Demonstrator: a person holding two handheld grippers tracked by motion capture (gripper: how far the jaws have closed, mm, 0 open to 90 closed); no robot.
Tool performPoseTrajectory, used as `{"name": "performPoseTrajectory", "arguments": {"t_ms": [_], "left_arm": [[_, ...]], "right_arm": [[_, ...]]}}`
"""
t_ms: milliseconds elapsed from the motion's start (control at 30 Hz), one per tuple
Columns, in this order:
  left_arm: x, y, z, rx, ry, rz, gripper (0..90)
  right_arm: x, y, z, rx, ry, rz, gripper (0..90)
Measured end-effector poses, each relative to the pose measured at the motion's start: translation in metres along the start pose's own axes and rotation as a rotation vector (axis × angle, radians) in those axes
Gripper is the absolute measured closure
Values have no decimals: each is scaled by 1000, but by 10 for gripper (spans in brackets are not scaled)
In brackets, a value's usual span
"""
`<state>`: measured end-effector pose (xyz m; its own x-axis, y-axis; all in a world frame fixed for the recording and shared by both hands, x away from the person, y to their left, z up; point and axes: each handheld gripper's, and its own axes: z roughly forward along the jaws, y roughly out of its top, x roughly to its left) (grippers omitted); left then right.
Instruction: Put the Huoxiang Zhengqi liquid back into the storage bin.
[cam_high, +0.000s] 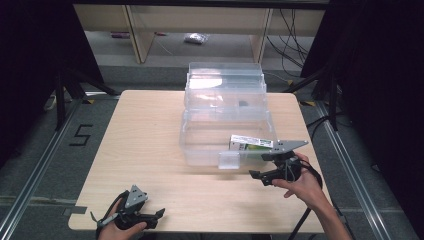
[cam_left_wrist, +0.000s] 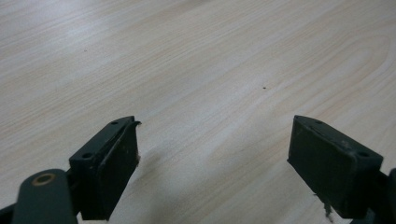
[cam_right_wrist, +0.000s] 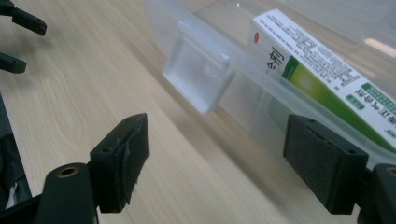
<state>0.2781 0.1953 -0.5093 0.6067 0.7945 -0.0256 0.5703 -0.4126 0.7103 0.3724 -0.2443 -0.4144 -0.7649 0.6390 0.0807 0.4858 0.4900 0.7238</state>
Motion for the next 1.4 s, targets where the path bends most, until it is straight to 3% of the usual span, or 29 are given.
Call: {"name": "performPoseTrajectory", "arguments": {"t_ms": [33, 133, 233, 333, 433, 533, 667, 767, 867, 933, 967, 1033, 1367, 1400], "left_arm": [[-1, 0, 1, -14, -2, -16, 155], [0, 0, 0, 0, 0, -2, 155], [-2, 0, 2, -19, 1, -28, 155], [-1, 0, 1, -15, 7, -15, 155], [-2, 0, 2, -22, 7, -24, 155], [-1, 0, 0, -11, -1, -25, 155], [-3, 0, 1, -29, 22, -28, 155], [-3, 0, -1, -22, -1, -24, 155], [-2, 1, -2, -10, 3, -14, 155], [-2, 1, -2, -12, -2, -17, 155], [-1, 1, -3, 3, 0, 7, 155], [0, 1, -4, 13, -3, 14, 155], [-3, 1, -2, -22, -3, -5, 155], [-3, 1, -2, -21, -3, -4, 155]], "right_arm": [[0, -2, 0, 2, 1, 3, 236], [0, -5, 1, -4, 11, -19, 236], [4, -11, 4, -26, -4, -8, 235], [6, -14, 6, -23, 8, -14, 234], [12, -19, 8, -14, 18, 13, 233], [14, -21, 9, -32, 12, -2, 233], [17, -29, 8, -37, 21, 5, 233], [19, -34, 7, -38, 17, 14, 232], [20, -38, 7, -44, 25, 3, 232], [23, -44, 7, -43, 21, 35, 232], [23, -45, 6, -41, 20, 33, 231], [22, -49, 6, -49, 24, 23, 230], [28, -68, 8, -43, 20, 50, 225], [30, -71, 7, -22, 17, 77, 225]]}}
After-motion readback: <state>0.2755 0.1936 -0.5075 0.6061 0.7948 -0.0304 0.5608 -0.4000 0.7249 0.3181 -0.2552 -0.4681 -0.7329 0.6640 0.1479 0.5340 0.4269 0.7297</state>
